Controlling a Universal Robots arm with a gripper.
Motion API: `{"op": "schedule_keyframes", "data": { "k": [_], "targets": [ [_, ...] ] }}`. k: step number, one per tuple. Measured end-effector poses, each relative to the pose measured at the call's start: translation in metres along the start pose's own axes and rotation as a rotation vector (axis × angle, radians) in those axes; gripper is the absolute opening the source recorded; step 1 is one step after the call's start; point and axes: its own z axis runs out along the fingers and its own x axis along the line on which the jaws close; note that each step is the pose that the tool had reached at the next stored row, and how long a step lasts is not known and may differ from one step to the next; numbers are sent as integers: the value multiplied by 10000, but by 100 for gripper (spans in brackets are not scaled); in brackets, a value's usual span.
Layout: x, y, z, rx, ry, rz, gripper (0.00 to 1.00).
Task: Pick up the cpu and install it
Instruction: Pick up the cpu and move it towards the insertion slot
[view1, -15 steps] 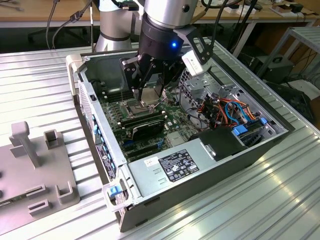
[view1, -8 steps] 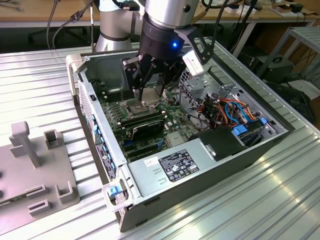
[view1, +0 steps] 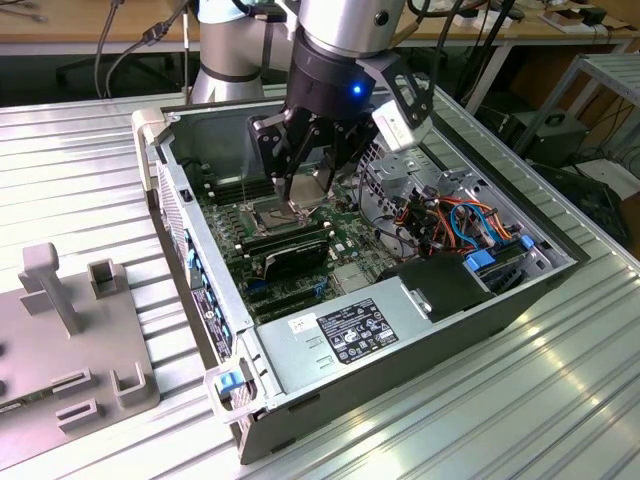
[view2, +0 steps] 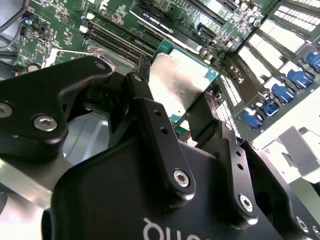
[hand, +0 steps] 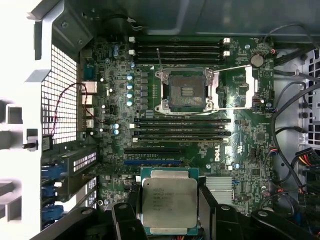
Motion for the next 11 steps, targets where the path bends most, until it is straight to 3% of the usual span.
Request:
{"op": "schedule_keyframes", "data": {
  "k": [11],
  "targets": [
    [-65,0,5,0,0,0,55]
  ]
}}
